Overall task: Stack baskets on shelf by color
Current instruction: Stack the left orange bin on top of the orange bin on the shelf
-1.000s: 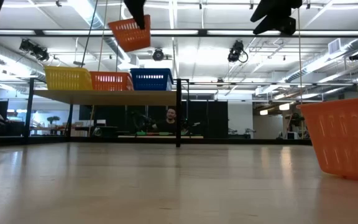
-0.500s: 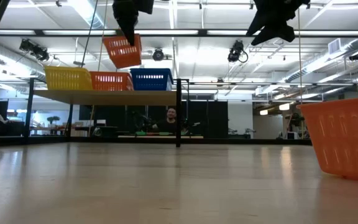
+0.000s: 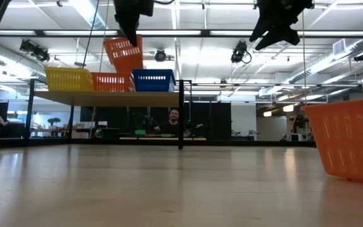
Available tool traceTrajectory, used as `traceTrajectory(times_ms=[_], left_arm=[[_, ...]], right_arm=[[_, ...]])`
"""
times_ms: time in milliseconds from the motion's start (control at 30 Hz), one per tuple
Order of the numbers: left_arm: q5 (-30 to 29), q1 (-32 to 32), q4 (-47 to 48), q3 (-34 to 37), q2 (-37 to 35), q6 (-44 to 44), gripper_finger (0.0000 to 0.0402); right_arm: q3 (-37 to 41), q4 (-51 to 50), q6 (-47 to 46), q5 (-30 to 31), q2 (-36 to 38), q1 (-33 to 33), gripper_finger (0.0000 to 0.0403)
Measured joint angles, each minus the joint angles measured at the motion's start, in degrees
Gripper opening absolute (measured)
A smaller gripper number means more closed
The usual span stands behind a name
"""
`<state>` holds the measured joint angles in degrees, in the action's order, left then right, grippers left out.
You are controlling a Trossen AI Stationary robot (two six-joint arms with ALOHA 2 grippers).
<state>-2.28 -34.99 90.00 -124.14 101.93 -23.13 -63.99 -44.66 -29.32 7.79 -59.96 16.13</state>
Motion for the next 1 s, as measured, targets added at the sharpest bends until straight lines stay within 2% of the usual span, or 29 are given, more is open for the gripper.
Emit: traceTrajectory(times_ms=[567,867,1000], left_arm=[[-0.91,-2.01,0.02,0.02,-3.72,-0.49,0.0008],[-0.92,-1.26,0.02,0.04,-6.72,2.67,0.0008],[-1.16,-1.54,-0.07,4.02,-9.88,3.79,0.0008]], right_arm=[[0.0,-0.04,1.03,0.02,0.0,0.6,0.017],[0.0,-0.17,1.01,-0.26,0.0,0.62,0.017],[0.0,-0.39,1.01,-0.39,0.0,0.62,0.017]])
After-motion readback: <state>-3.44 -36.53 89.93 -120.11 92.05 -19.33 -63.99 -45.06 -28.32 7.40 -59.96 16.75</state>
